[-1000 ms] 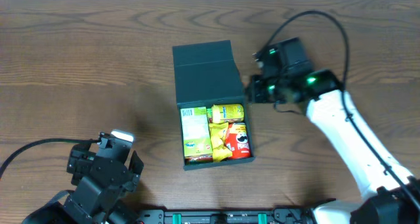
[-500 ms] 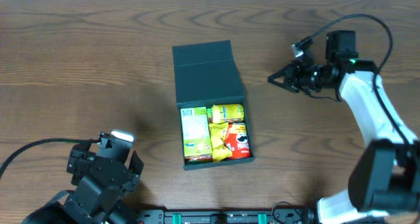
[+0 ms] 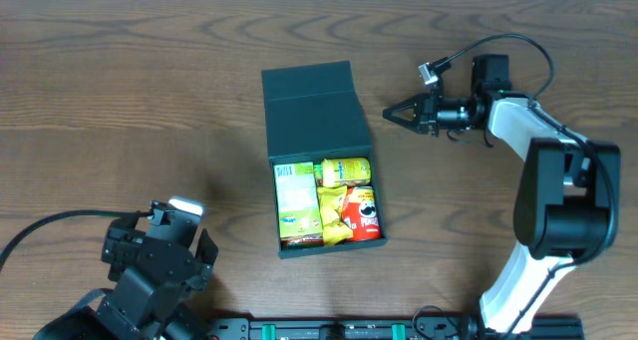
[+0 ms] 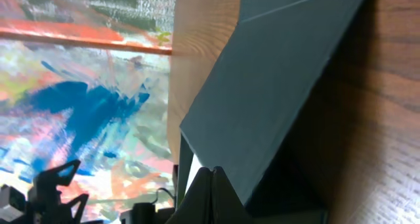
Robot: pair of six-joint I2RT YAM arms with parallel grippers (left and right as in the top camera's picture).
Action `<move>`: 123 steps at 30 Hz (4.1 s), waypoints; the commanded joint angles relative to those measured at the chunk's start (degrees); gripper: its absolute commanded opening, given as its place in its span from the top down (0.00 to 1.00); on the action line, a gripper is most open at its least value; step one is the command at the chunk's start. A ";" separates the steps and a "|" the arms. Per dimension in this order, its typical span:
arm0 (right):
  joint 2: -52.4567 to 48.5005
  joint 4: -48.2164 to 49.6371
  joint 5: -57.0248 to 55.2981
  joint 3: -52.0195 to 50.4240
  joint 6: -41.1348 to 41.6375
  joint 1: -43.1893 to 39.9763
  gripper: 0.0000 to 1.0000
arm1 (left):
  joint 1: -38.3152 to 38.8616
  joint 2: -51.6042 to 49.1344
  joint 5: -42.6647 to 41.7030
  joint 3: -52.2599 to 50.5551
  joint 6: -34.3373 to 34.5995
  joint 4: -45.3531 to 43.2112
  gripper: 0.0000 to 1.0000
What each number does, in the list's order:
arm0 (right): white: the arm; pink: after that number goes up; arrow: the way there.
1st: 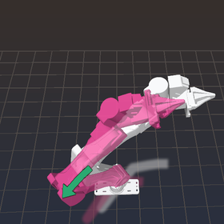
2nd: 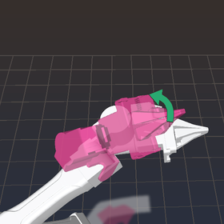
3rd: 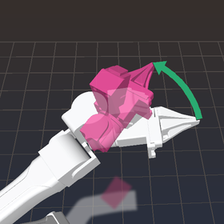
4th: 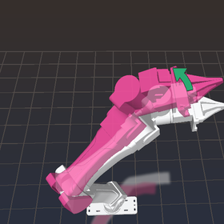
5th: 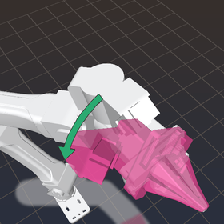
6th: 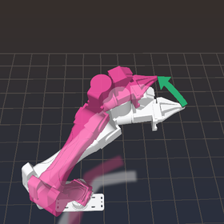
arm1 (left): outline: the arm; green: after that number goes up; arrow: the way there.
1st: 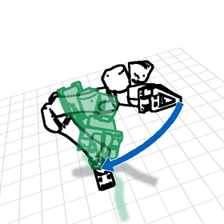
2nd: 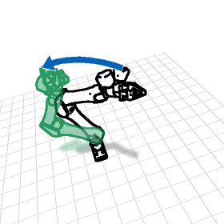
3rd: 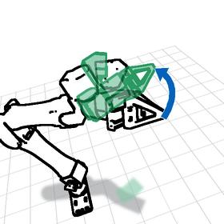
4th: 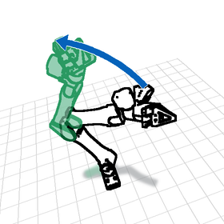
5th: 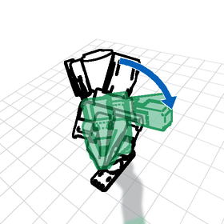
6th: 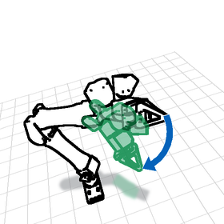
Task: Pack container
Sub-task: 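Withdraw the right gripper up and right away from the box, then hook the right gripper behind the raised lid's top edge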
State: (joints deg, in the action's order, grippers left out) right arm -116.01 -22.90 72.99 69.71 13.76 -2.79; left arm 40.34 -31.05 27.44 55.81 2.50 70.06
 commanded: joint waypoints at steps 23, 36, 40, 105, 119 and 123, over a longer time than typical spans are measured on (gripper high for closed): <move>-9.53 7.63 -10.12 0.85 15.69 3.45 0.99 | 0.09 0.20 1.07 0.66 -0.83 0.02 0.05; -14.27 15.13 -13.25 2.10 22.64 5.90 0.99 | 0.09 0.20 1.07 0.66 -0.81 0.02 0.05; -16.02 14.27 -13.20 4.92 23.61 6.95 0.99 | 0.09 0.20 1.07 0.66 -0.83 0.02 0.05; -7.76 38.95 16.37 17.73 35.28 13.77 0.99 | 0.09 0.20 1.07 0.66 -0.83 0.02 0.05; 0.11 38.29 16.39 17.70 35.52 16.02 0.99 | 0.09 0.20 1.07 0.66 -0.83 0.02 0.05; 3.65 37.55 16.39 17.70 35.50 17.16 0.99 | 0.09 0.20 1.07 0.66 -0.83 0.02 0.05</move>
State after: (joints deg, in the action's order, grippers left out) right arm -116.16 14.94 87.90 86.46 49.10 13.08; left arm 40.34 -31.05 27.44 55.81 2.50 70.08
